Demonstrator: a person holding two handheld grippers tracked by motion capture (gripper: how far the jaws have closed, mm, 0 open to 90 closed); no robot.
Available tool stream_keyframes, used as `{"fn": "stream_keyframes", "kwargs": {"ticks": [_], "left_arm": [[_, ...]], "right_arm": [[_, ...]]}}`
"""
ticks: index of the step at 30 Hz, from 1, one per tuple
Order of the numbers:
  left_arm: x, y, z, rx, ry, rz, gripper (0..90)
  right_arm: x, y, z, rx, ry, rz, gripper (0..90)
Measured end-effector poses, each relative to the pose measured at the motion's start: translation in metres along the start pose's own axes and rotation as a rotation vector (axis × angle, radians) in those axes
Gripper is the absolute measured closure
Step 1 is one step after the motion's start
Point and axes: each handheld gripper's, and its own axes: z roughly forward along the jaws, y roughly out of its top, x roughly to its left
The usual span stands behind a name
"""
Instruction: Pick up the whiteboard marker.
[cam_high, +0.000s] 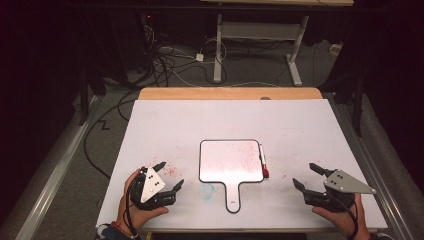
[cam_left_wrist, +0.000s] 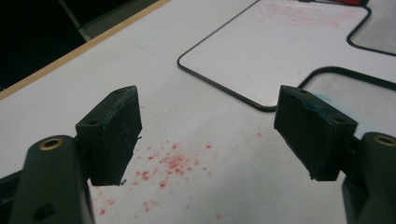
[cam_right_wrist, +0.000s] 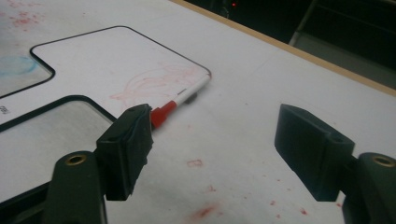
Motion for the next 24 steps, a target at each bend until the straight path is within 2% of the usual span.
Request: {"fn": "stream_keyframes", "kwargs": {"ticks": [5, 7, 9, 12, 16, 20, 23, 24], "left_arm": [[0.002, -0.005, 0.006, 0.037, -0.010, -0.001, 23.1], [0.001, -0.005, 0.007, 0.040, -0.014, 0.004, 23.1], [-0.001, -0.005, 0.006, 0.037, -0.015, 0.011, 23.1], [-0.005, -0.007, 0.006, 0.060, -0.029, 0.017, 23.1], [-0.005, -0.008, 0.006, 0.070, -0.029, 0.022, 23.3], [-0.007, -0.008, 0.005, 0.063, -0.019, 0.029, 24.1], [-0.007, -0.009, 0.005, 0.067, -0.021, 0.024, 24.1], [-0.007, -0.010, 0.006, 0.080, -0.024, 0.024, 24.2]], "right_arm": [[-0.001, 0.000, 0.007, 0.031, 0.033, 0.018, 29.2], [-0.001, -0.001, 0.012, 0.058, 0.060, 0.038, 30.5], [-0.001, -0.001, 0.013, 0.064, 0.070, 0.036, 31.6], [-0.002, 0.002, 0.018, 0.110, 0.110, 0.057, 35.2], [-0.001, 0.005, 0.023, 0.153, 0.119, 0.077, 37.4], [-0.009, 0.012, 0.044, 0.219, 0.134, 0.106, 40.2], [-0.017, 0.017, 0.061, 0.256, 0.175, 0.171, 40.5], [-0.018, 0.020, 0.066, 0.268, 0.178, 0.178, 41.3]]}}
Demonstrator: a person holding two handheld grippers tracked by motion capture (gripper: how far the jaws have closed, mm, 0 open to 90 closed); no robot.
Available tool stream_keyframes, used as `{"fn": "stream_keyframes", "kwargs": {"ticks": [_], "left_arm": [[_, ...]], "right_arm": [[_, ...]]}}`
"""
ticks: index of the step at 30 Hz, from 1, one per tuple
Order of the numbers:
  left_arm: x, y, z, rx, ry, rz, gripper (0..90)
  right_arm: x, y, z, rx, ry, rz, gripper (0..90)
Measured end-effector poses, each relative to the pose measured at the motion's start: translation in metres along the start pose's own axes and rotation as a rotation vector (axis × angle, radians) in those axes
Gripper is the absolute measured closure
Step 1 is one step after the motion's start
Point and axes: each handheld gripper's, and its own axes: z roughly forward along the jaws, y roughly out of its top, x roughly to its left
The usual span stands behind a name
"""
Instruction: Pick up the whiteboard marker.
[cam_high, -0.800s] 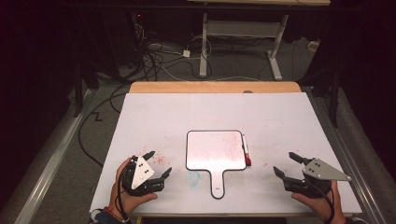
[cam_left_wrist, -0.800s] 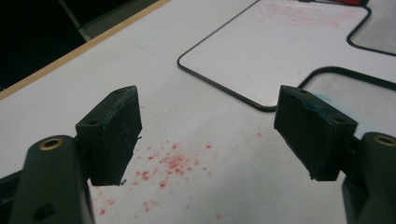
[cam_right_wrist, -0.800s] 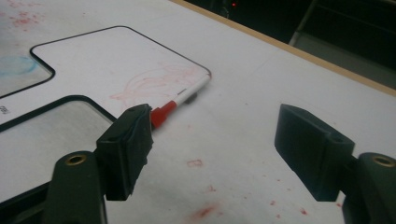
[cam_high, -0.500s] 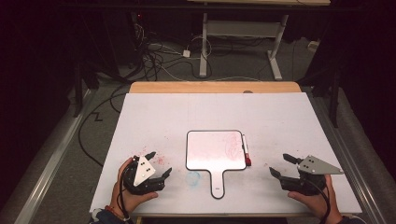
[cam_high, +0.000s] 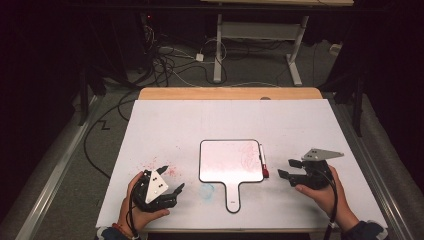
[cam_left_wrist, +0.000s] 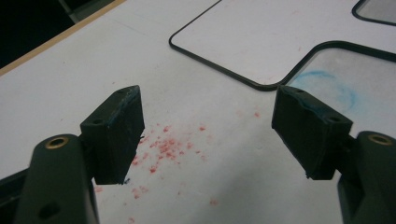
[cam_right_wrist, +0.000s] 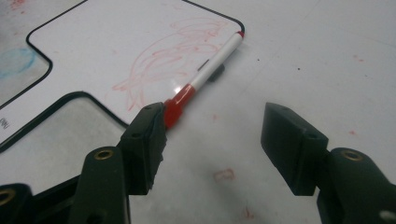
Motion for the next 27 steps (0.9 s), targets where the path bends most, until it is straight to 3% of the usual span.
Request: {"fn": "stream_keyframes", "kwargs": {"ticks": [9, 11, 14, 16, 21, 23, 27], "left_arm": [[-0.002, 0.000, 0.003, 0.014, -0.007, 0.012, 24.2], [-0.002, -0.001, 0.003, 0.017, -0.010, 0.013, 24.2], [-0.002, -0.001, 0.003, 0.017, -0.014, 0.015, 24.2], [-0.003, -0.001, 0.003, 0.018, -0.014, 0.021, 24.2], [-0.003, -0.001, 0.004, 0.024, -0.018, 0.021, 24.2], [-0.003, -0.001, 0.004, 0.025, -0.019, 0.022, 24.2], [-0.004, 0.000, 0.004, 0.022, -0.024, 0.029, 24.2]], "right_arm": [[-0.005, 0.030, 0.040, 0.105, 0.070, 0.060, 49.5], [-0.006, 0.035, 0.048, 0.106, 0.050, 0.063, 49.4], [-0.010, 0.039, 0.056, 0.110, 0.064, 0.085, 49.9], [-0.012, 0.042, 0.067, 0.141, 0.079, 0.106, 52.8], [-0.002, 0.037, 0.072, 0.218, 0.088, 0.073, 58.6], [-0.002, 0.037, 0.072, 0.215, 0.089, 0.080, 62.0], [-0.003, 0.034, 0.072, 0.209, 0.155, 0.099, 78.1]]}}
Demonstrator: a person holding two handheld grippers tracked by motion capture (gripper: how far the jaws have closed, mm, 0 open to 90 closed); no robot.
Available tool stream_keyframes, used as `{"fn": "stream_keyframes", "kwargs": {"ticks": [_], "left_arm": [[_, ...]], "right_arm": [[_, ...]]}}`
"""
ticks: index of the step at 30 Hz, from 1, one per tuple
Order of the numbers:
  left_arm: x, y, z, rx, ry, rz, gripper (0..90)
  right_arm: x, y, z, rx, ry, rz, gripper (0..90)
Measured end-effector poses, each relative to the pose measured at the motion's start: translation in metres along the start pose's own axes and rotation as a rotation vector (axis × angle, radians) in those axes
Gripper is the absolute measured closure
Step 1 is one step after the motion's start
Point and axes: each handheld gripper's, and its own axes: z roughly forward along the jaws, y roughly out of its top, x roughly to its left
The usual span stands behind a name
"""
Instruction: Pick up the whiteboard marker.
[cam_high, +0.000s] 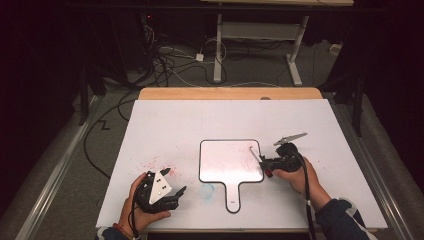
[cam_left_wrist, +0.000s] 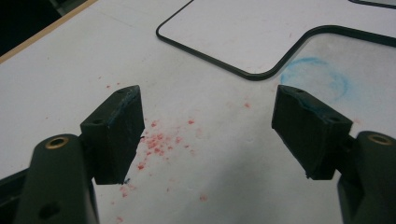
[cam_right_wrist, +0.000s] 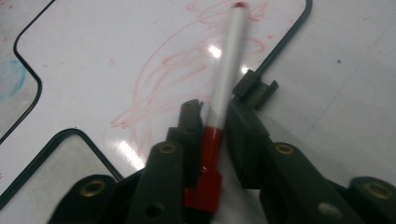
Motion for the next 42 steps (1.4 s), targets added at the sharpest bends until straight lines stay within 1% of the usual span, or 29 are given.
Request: {"fn": "stream_keyframes", "kwargs": {"ticks": [2, 6, 7, 8, 9, 12, 14, 16, 17, 19, 20, 21, 22, 24, 25, 28, 29, 30, 32, 34, 36, 38, 40, 42], "left_arm": [[0.000, 0.000, 0.001, 0.000, -0.004, -0.003, 24.2], [-0.001, 0.002, 0.003, 0.001, -0.023, -0.014, 24.2], [-0.001, 0.003, 0.004, 0.001, -0.030, -0.016, 24.2], [-0.001, 0.003, 0.004, 0.001, -0.030, -0.016, 24.2], [-0.001, 0.006, 0.005, -0.009, -0.052, -0.040, 24.2], [0.000, 0.015, 0.007, -0.035, -0.093, -0.078, 24.3], [0.002, 0.024, 0.010, -0.063, -0.124, -0.099, 25.0], [0.002, 0.035, 0.015, -0.089, -0.158, -0.131, 25.5], [0.003, 0.039, 0.017, -0.098, -0.175, -0.142, 25.9], [0.003, 0.051, 0.024, -0.124, -0.209, -0.163, 25.9], [0.003, 0.058, 0.027, -0.138, -0.220, -0.174, 26.4], [0.002, 0.067, 0.031, -0.156, -0.242, -0.190, 27.1], [0.002, 0.074, 0.034, -0.175, -0.264, -0.204, 27.3], [0.001, 0.086, 0.039, -0.208, -0.294, -0.234, 28.4], [0.000, 0.093, 0.043, -0.219, -0.307, -0.247, 29.7], [-0.004, 0.109, 0.052, -0.247, -0.350, -0.269, 32.5], [-0.004, 0.109, 0.052, -0.247, -0.350, -0.269, 32.5], [-0.008, 0.117, 0.058, -0.272, -0.391, -0.314, 33.6], [-0.009, 0.122, 0.062, -0.275, -0.407, -0.309, 35.5], [-0.012, 0.126, 0.066, -0.298, -0.423, -0.339, 37.3], [-0.014, 0.128, 0.069, -0.310, -0.443, -0.353, 41.2], [-0.016, 0.130, 0.069, -0.323, -0.455, -0.357, 49.1], [-0.016, 0.131, 0.069, -0.338, -0.453, -0.357, 53.4], [-0.015, 0.130, 0.068, -0.345, -0.455, -0.361, 60.7]], "right_arm": [[0.001, 0.000, 0.000, 0.002, 0.008, -0.012, 80.7], [0.004, 0.001, -0.001, 0.007, -0.003, -0.039, 81.2], [0.005, 0.000, -0.001, 0.005, -0.011, -0.055, 81.3], [0.005, 0.000, -0.001, 0.005, -0.011, -0.055, 81.3], [0.008, 0.001, -0.002, -0.008, -0.031, -0.073, 81.4], [0.013, 0.002, -0.010, -0.070, -0.035, -0.097, 81.4], [0.018, 0.004, -0.018, -0.122, -0.020, -0.120, 81.5], [0.025, 0.005, -0.026, -0.162, -0.021, -0.142, 81.4], [0.029, 0.006, -0.029, -0.189, -0.009, -0.157, 81.4], [0.037, 0.006, -0.035, -0.218, -0.002, -0.177, 81.4], [0.041, 0.006, -0.038, -0.245, 0.011, -0.199, 81.5], [0.045, 0.005, -0.041, -0.266, 0.025, -0.215, 81.5], [0.051, 0.005, -0.043, -0.281, 0.018, -0.226, 81.5], [0.057, 0.004, -0.048, -0.315, 0.043, -0.250, 81.5], [0.061, 0.003, -0.049, -0.325, 0.042, -0.262, 81.5], [0.069, 0.001, -0.054, -0.363, 0.072, -0.301, 81.5], [0.071, 0.000, -0.055, -0.373, 0.081, -0.307, 81.5], [0.073, -0.001, -0.056, -0.384, 0.095, -0.322, 81.5], [0.076, -0.003, -0.056, -0.388, 0.094, -0.336, 81.5], [0.077, -0.004, -0.057, -0.395, 0.103, -0.338, 81.5], [0.079, -0.005, -0.056, -0.395, 0.115, -0.347, 81.5], [0.080, -0.006, -0.055, -0.387, 0.117, -0.356, 81.5], [0.082, -0.006, -0.053, -0.384, 0.113, -0.366, 81.5], [0.083, -0.007, -0.051, -0.378, 0.114, -0.374, 81.5]]}}
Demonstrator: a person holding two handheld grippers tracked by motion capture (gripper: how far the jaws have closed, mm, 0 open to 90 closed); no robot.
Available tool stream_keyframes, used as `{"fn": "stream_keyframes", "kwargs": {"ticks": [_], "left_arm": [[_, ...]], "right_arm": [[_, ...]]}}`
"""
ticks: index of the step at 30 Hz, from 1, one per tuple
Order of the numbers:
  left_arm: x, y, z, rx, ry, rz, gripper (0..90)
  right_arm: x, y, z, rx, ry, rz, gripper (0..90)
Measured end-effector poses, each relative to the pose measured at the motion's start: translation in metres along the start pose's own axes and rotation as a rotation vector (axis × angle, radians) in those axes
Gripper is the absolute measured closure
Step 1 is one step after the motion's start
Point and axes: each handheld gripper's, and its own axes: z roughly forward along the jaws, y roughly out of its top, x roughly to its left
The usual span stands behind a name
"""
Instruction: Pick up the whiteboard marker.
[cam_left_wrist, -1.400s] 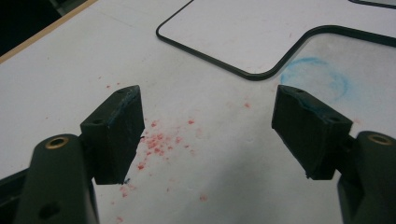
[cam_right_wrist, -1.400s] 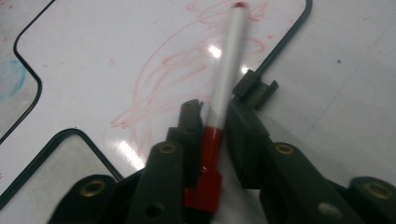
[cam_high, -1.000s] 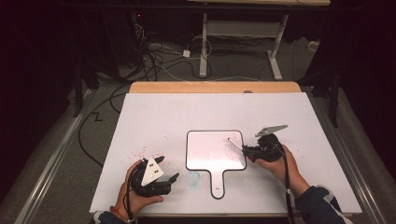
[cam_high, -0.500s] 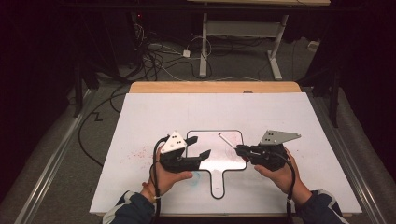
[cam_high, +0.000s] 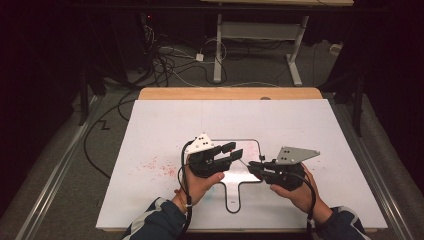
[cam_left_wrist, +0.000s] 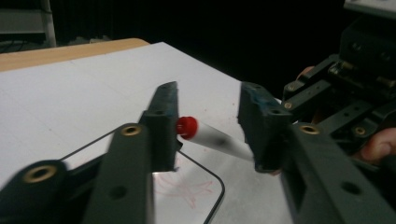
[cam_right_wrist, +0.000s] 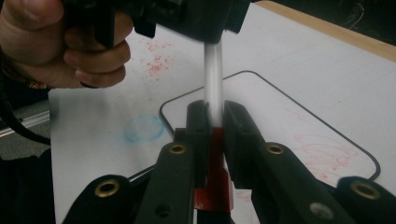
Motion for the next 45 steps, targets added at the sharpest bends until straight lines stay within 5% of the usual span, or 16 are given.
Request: {"fn": "stream_keyframes", "kwargs": {"ticks": [5, 12, 22, 35, 45], "left_arm": [[0.003, -0.001, -0.005, -0.039, -0.012, -0.001, 73.5], [0.002, -0.008, 0.004, -0.007, -0.046, -0.043, 64.8], [-0.012, -0.005, 0.009, -0.057, -0.114, 0.011, 77.4], [-0.020, 0.000, 0.016, -0.018, -0.085, 0.082, 77.8], [-0.022, -0.001, 0.020, 0.023, -0.004, 0.133, 77.7]], "right_arm": [[0.002, 0.000, 0.003, 0.005, 0.004, -0.013, 81.5], [0.004, 0.000, 0.006, -0.007, -0.003, -0.014, 81.5], [0.010, -0.001, 0.008, -0.007, -0.012, -0.053, 81.4], [0.012, -0.001, 0.012, -0.004, -0.053, -0.097, 80.4], [0.010, -0.001, 0.024, 0.034, -0.091, -0.107, 81.0]]}}
